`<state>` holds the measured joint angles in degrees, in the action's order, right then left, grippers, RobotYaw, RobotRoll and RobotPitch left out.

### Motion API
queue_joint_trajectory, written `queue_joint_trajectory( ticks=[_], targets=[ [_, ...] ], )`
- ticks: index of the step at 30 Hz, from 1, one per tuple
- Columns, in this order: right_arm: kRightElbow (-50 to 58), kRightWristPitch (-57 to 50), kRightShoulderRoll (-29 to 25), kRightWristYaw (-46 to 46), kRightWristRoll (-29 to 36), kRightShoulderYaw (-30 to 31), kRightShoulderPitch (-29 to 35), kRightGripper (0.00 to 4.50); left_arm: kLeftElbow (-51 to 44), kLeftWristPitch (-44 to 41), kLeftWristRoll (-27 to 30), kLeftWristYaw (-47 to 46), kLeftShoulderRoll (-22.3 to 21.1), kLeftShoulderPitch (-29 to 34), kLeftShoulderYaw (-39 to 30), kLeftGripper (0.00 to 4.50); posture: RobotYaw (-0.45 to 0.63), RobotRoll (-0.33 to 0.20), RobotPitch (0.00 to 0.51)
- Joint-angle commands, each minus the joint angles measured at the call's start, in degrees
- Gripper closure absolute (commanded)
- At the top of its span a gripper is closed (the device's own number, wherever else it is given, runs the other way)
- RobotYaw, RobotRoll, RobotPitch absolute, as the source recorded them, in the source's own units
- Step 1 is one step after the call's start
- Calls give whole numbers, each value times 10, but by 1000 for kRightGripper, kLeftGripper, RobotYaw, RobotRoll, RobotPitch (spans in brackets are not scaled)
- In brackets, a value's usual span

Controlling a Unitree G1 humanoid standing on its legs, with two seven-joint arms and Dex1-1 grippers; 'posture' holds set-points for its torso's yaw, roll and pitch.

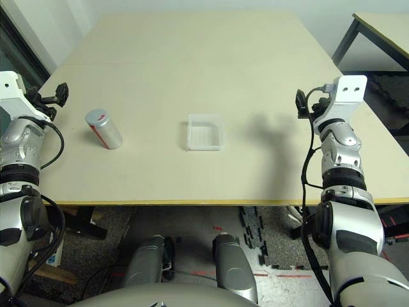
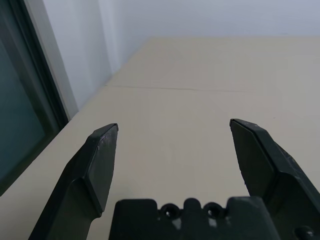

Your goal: Pour the medicine from the bottle into the box.

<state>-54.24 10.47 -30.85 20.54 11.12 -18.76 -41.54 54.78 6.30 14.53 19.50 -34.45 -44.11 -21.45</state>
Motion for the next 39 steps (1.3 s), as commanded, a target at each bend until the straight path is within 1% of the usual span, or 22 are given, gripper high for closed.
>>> queue_joint_trajectory(
  ticks=[1, 3, 5, 9, 12, 16, 19, 24, 28, 32, 35, 39],
  targets=[
    [11, 1, 5, 40, 21, -3, -3, 0, -9, -9, 3, 3, -4, 4, -2, 21, -99, 0, 74],
    [26, -8, 7, 77, 36, -2, -1, 0, -14, -13, 3, 5, -5, 4, -2, 21, -96, 0, 75],
    [53, -23, 8, 143, 54, 8, 5, 0, -21, -19, 5, 10, -7, 1, -1, 21, -95, 0, 77],
    [139, -84, 9, 268, 94, 34, 31, 0, -40, -34, 11, 20, -9, -2, -2, 21, -94, 0, 77],
    [196, -130, 6, 329, 115, 53, 51, 0, -62, -50, 21, 24, -6, -5, -4, 21, -91, 0, 75],
    [256, -171, 0, 386, 127, 79, 73, 0, -125, -78, 34, 40, 4, 7, 1, 21, -87, 0, 75],
    [298, -197, -4, 427, 133, 101, 88, 0, -212, -127, 63, 51, 19, 25, 2, 21, -83, 0, 78],
    [313, -196, -7, 447, 118, 123, 94, 0, -393, -219, 104, 69, 37, 84, 22, 21, -65, 0, 87],
    [304, -188, -3, 451, 110, 129, 94, 0, -526, -293, 134, 44, 48, 143, 19, 21, -56, 0, 96],
    [285, -176, 1, 451, 103, 130, 88, 0, -653, -359, 161, 8, 52, 222, 2, 21, -42, 0, 106],
    [271, -165, 4, 452, 96, 132, 86, 0, -720, -398, 180, -17, 56, 271, -13, 21, -26, 0, 114],
    [251, -150, 10, 450, 88, 136, 78, 0, -769, -421, 183, -34, 64, 326, -15, 21, -16, 0, 119]
  ],
)
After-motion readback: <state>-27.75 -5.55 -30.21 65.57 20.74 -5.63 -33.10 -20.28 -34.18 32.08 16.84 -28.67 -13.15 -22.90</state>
